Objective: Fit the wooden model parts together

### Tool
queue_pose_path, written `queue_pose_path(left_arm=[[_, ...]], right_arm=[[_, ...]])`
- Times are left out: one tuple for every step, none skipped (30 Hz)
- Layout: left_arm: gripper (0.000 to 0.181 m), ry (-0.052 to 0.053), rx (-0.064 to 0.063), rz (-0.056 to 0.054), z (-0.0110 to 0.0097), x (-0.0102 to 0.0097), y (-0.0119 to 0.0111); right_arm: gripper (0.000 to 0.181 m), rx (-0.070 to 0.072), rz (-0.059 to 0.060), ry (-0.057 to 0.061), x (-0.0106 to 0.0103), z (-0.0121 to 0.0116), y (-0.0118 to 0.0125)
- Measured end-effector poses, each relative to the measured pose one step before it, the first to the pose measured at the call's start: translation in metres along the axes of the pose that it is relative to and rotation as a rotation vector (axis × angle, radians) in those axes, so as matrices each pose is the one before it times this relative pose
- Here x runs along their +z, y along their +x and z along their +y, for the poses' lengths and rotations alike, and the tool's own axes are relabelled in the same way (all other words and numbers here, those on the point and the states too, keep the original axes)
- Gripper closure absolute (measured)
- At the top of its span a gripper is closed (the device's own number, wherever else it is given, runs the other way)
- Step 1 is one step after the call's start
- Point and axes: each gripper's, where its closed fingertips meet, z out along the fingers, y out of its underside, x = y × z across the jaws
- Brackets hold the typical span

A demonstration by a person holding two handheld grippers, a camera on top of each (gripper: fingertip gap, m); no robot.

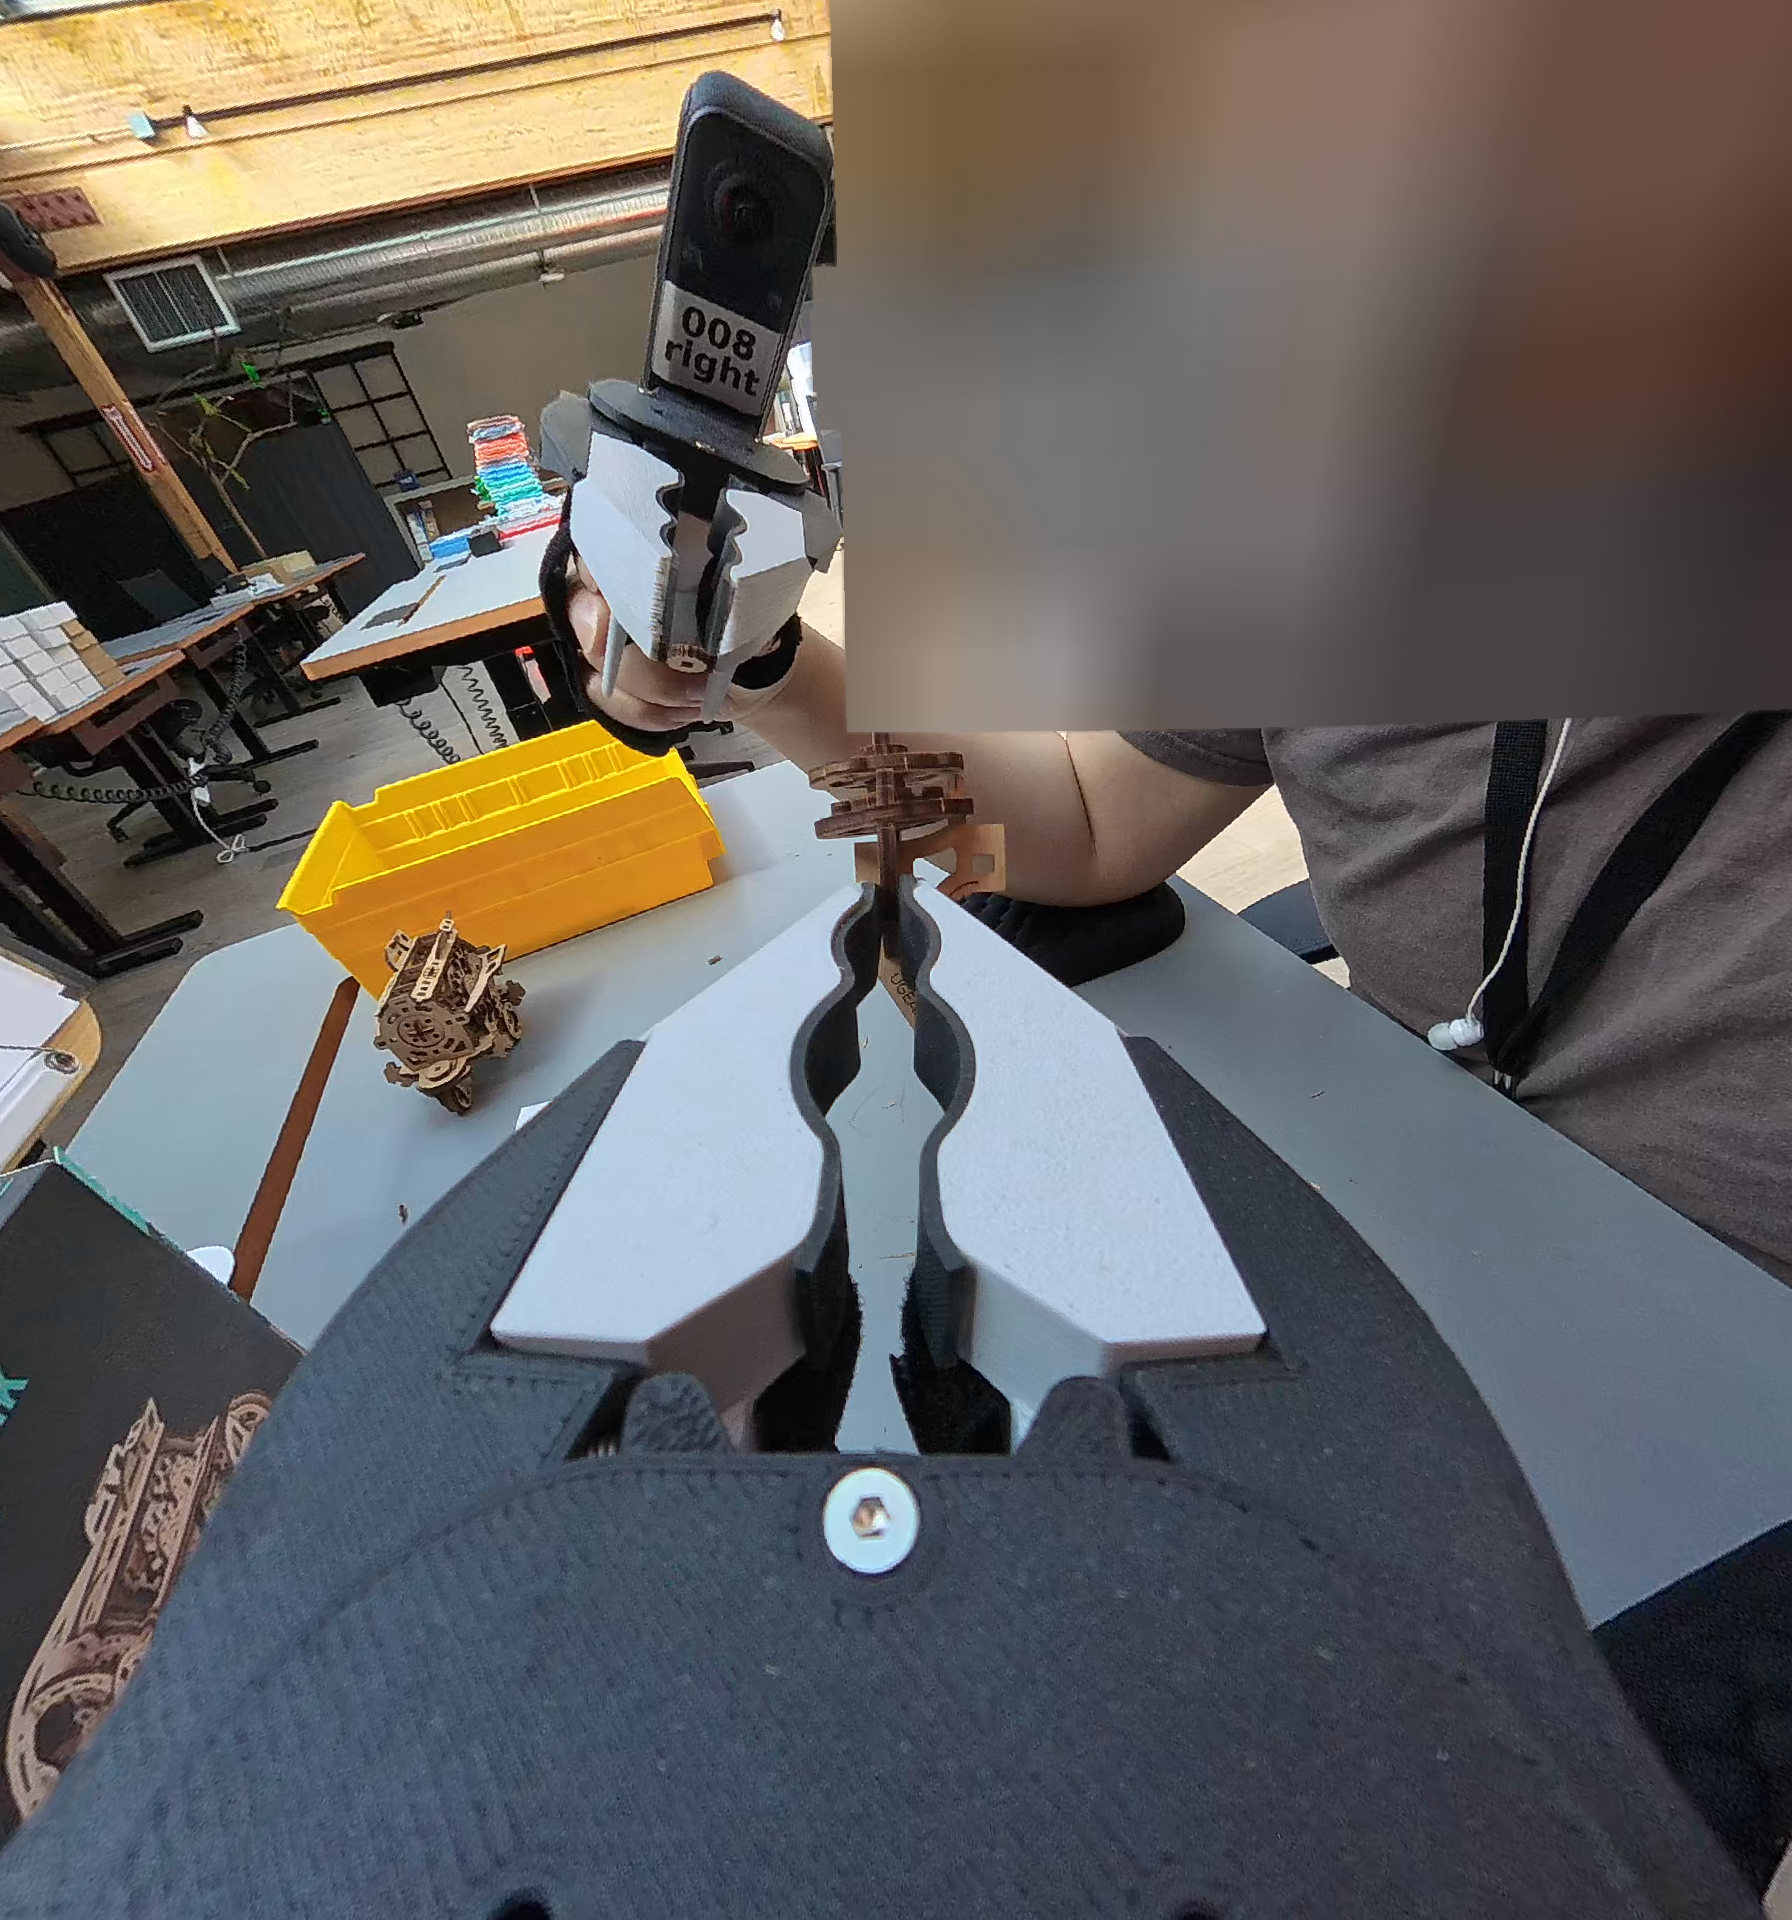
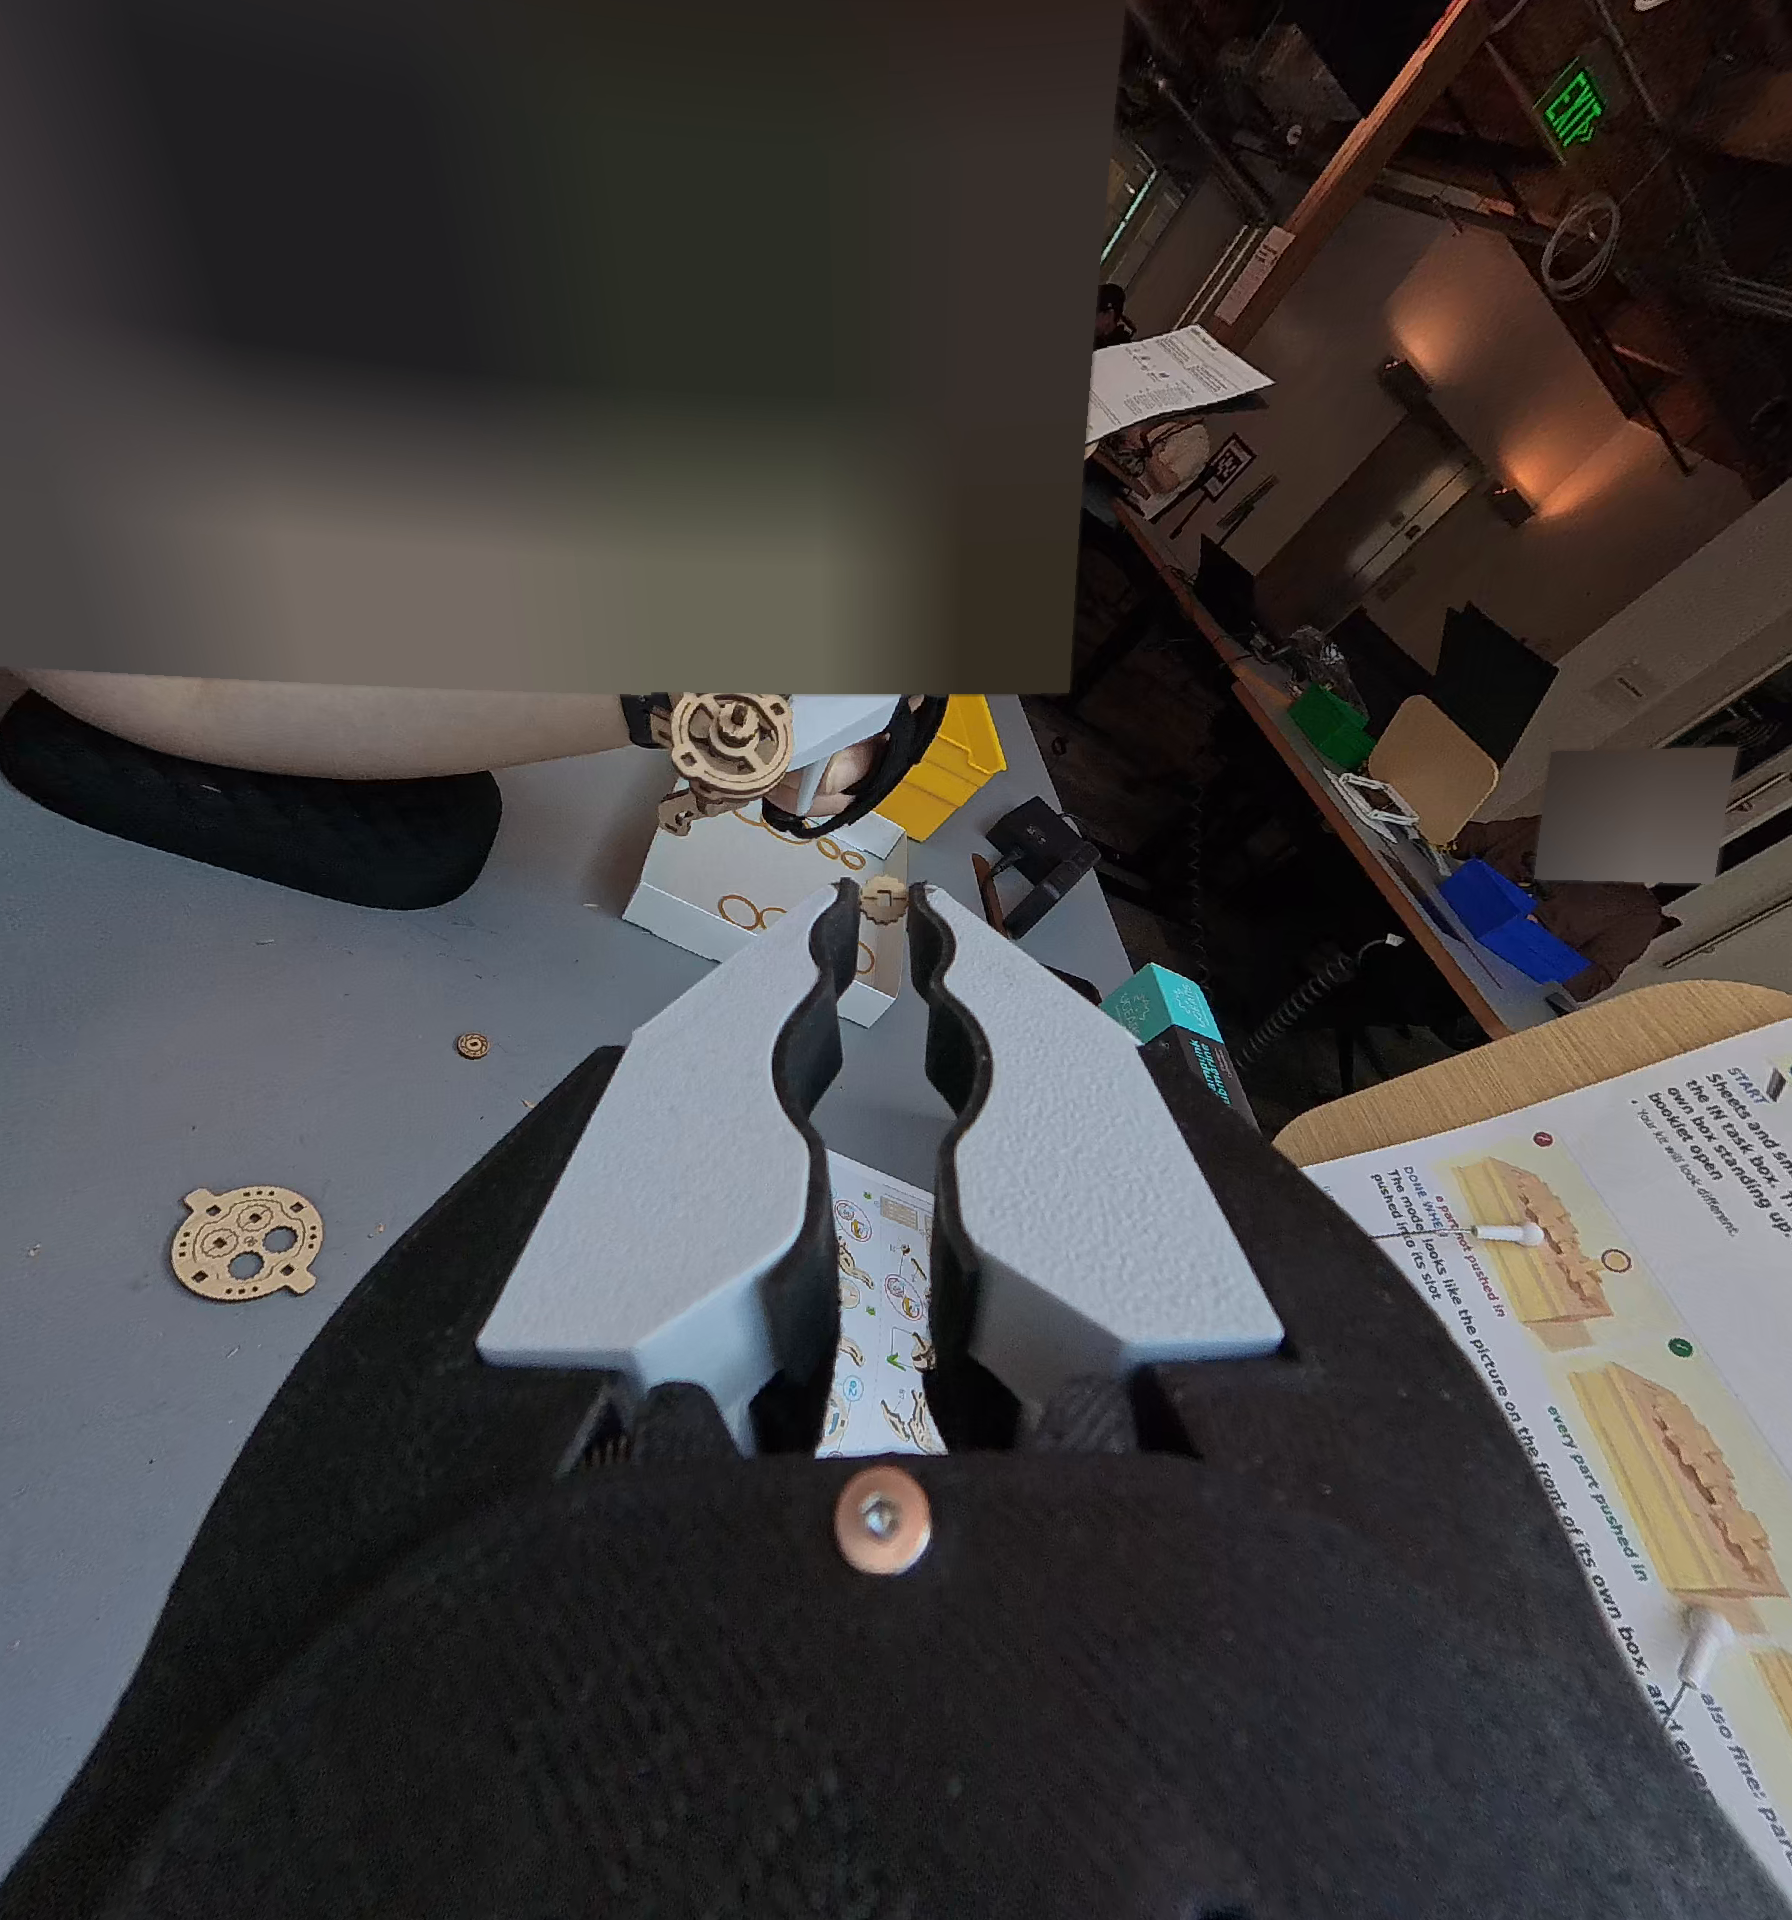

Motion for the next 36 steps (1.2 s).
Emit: queue_pose_path(left_arm=[[0.181,0.0032,0.0008,-0.0022,-0.00086,-0.00129,0.0],[0.181,0.0037,0.0006,-0.0017,-0.00093,-0.00139,0.00011],[0.181,0.003,-0.0001,-0.002,-0.00084,-0.0013,0.00007],[0.181,0.0026,0.0005,-0.0026,-0.0009,-0.00138,0.00001],[0.181,0.003,0.0013,-0.0021,-0.00089,-0.00131,0.00018],[0.181,0.0027,0.0016,-0.0042,-0.00095,-0.00142,-0.00021],[0.181,0.0027,0.0025,-0.0061,-0.00098,-0.00139,-0.00042],[0.181,0.0051,0.0034,-0.0038,-0.00136,-0.00132,0.00001],[0.181,0.0074,0.0031,-0.0009,-0.00178,-0.00116,0.0004],[0.181,0.0068,0.0028,-0.0006,-0.00171,-0.00092,0.00038],[0.181,0.0047,0.0026,-0.0018,-0.00121,-0.00088,0.00015],[0.181,0.0026,0.0017,-0.0008,-0.00077,-0.00056,0.00018],[0.181,-0.0005,0.0007,-0.0005,-0.00021,-0.00045,0.00017],[0.181,-0.0012,0.0008,-0.0007,0.00002,-0.0001,0.00005],[0.181,-0.0001,0.0011,-0.0008,-0.00015,-0.00016,0.00005],[0.181,0.0016,0.0004,0.0016,-0.00035,-0.00007,0.00029],[0.181,0.0002,-0.0002,0.0012,-0.00014,0.0001,0.0002],[0.181,-0.0009,0.0004,0.0002,0.00003,0.00016,-0.00001],[0.181,-0.0009,0.0007,0.0005,0.00009,0.0002,0.00017],[0.181,-0.0008,-0.0003,0.0014,0.00011,0.00017,0.00022],[0.181,-0.0008,-0.0008,0.0007,0.00002,0.00008,0.00009],[0.181,-0.0005,-0.0002,0.0008,0.00005,0.00014,0.00023],[0.181,-0.0001,0.0001,0.0021,0.0,0.00008,0.00034],[0.18,-0.0006,-0.0002,0.0013,0.00007,0.00004,0.00025],[0.18,-0.0012,-0.0005,0.0001,0.00018,0.00005,0.00001],[0.181,-0.0009,-0.001,0.0013,0.00014,-0.00001,0.00017],[0.181,-0.0008,-0.0008,0.0013,0.00021,-0.00006,0.00026],[0.181,-0.0003,0.0001,0.0001,0.00002,0.00007,0.00006],[0.181,0.0,0.0003,0.0003,-0.00012,-0.00005,0.00008],[0.181,-0.0001,0.0,0.001,0.0,0.00008,0.00019],[0.181,-0.0009,-0.0002,0.0005,0.00012,0.00002,0.00013],[0.181,-0.0013,-0.0003,-0.0004,0.0002,0.00018,-0.00011],[0.181,-0.0011,-0.0005,0.0001,0.00025,0.00006,0.00003],[0.181,-0.0007,-0.0008,0.0009,0.00024,0.00005,0.00004],[0.181,-0.0009,-0.0006,0.0002,0.00013,0.00007,0.00003],[0.181,-0.0006,-0.0007,0.0012,0.0001,0.00001,0.00013]], right_arm=[[0.173,0.0004,0.0004,0.0003,-0.00029,0.00015,0.00022],[0.173,0.0013,0.0007,0.0002,-0.00023,0.0001,0.00031],[0.173,0.0017,0.0,0.0011,-0.00007,0.00008,0.00019],[0.173,0.0015,-0.0012,0.0016,-0.00011,-0.00001,-0.00002],[0.173,0.0016,-0.0013,-0.0002,0.00003,0.00017,-0.00005],[0.173,0.0013,-0.0006,-0.0033,0.00011,0.00062,0.0],[0.173,-0.0002,0.0007,-0.0041,0.0001,0.00069,0.00005],[0.173,-0.0007,-0.0001,-0.0019,0.00004,0.0004,-0.00008],[0.173,0.0011,-0.0007,-0.0018,0.00005,0.00038,-0.00012],[0.173,0.0018,-0.0006,-0.0015,0.00004,0.00016,-0.00005],[0.173,0.001,-0.0007,-0.0009,0.00004,0.00022,0.00002],[0.173,0.0007,-0.0004,-0.001,0.00003,0.00024,-0.0001],[0.173,0.0008,0.0,-0.0016,0.00019,0.00022,0.00005],[0.173,0.0002,-0.0003,-0.0016,0.00012,0.00029,-0.00006],[0.173,0.0004,-0.0005,-0.0017,0.00016,0.00045,-0.00004],[0.173,0.0012,-0.0011,-0.0025,0.00022,0.00045,-0.00012],[0.173,0.0009,-0.0008,-0.0026,0.00033,0.00065,-0.00012],[0.173,0.0,-0.0002,-0.0019,0.0002,0.00043,-0.00003],[0.173,0.0007,-0.0012,-0.002,0.00012,0.00041,-0.0001],[0.173,0.0012,-0.0008,-0.0018,0.00027,0.00035,-0.00009],[0.173,0.0003,-0.0001,-0.0014,0.00009,0.00031,0.00004],[0.173,-0.0005,-0.0003,-0.0008,0.0001,0.00016,-0.00006],[0.173,0.0002,-0.0009,-0.0002,0.00004,-0.00003,-0.0002],[0.173,0.001,-0.0008,-0.0005,0.00003,0.0,-0.00007],[0.173,0.0002,-0.0002,-0.0011,0.00006,0.00011,-0.00005],[0.173,-0.0003,-0.0003,-0.0006,0.00004,0.00011,-0.00014],[0.173,0.0003,-0.0005,-0.0004,0.00005,0.00008,-0.00003],[0.173,0.0007,-0.0006,-0.0006,0.00004,0.0001,-0.00008],[0.173,0.0,-0.0008,-0.0005,0.00018,0.00004,-0.00007],[0.173,-0.0005,0.0001,-0.0011,0.00014,0.00014,-0.00007],[0.173,-0.0001,0.0,-0.0017,0.00012,0.0003,0.0],[0.173,0.0002,-0.0003,-0.0025,0.00014,0.00042,0.0],[0.173,0.0001,0.0,-0.0025,0.00017,0.0005,0.0],[0.173,0.0003,-0.0005,-0.0021,0.00027,0.00047,-0.00002],[0.173,0.0007,-0.0004,-0.0026,0.00018,0.00059,0.00001],[0.173,0.0004,0.0002,-0.0025,0.00024,0.00052,0.00007]])
